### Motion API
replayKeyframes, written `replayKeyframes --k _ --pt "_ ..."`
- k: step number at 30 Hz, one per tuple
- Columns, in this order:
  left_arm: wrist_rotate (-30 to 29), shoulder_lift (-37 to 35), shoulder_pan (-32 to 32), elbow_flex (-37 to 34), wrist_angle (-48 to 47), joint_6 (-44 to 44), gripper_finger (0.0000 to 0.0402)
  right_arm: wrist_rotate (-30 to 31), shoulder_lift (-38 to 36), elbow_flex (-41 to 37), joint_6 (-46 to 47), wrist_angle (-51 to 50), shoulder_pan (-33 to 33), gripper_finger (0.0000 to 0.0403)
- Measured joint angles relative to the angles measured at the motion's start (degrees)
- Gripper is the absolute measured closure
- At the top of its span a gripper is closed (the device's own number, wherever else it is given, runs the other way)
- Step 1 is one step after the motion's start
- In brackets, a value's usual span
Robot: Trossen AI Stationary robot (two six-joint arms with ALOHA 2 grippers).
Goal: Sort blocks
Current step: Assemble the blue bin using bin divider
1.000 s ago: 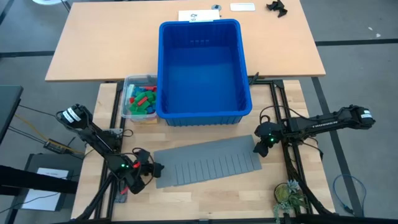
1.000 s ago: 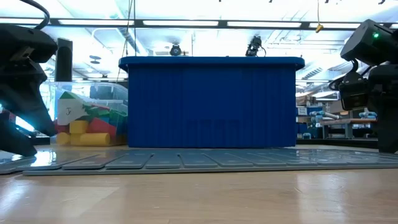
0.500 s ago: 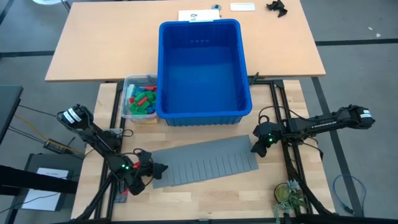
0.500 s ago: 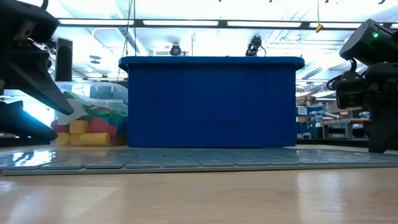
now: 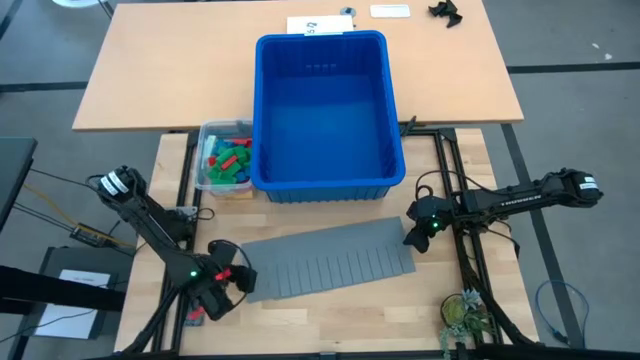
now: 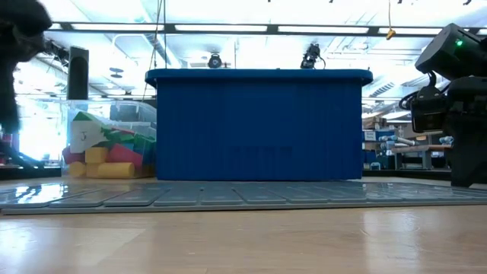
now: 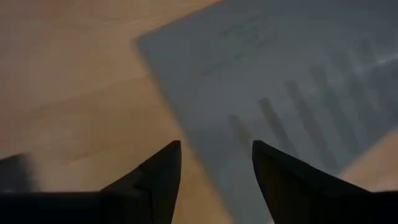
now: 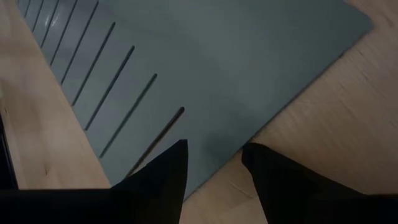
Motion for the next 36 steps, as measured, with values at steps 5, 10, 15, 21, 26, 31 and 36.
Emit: replayKeyframes --k 5,10,15,21,26,31,36 --pt "1.5 0.0 -0.1 -5.5 6.4 -1.0 0.0195 0.1 0.0 0.0 -0.7 -0.1 0.0 0.0226" --pt "-3.5 -0.3 -0.2 -15.5 25.9 -1.3 0.0195 -0.2 -0.1 -1.1 -1.1 0.9 0.0 0.0227" --pt "-8.0 -0.5 -1.2 -19.8 33.2 -2.6 0.0195 -0.3 -0.2 -2.2 -0.4 1.7 0.0 0.0227" --pt "-11.2 -0.2 -1.7 -20.1 35.4 -2.0 0.0195 0.5 -0.2 -2.4 -0.4 1.9 0.1 0.0227" --pt "-17.0 0.2 -3.8 -20.4 37.5 -1.9 0.0195 0.9 -0.2 -2.4 -0.5 1.9 0.4 0.0227" --pt "-21.2 0.4 -6.4 -20.6 39.2 -2.8 0.0195 1.2 -0.2 -2.4 -0.7 2.1 0.6 0.0227" --pt "-22.0 0.4 -7.3 -20.6 41.3 -3.0 0.0195 1.2 -0.2 -2.4 -0.7 2.1 0.6 0.0227"
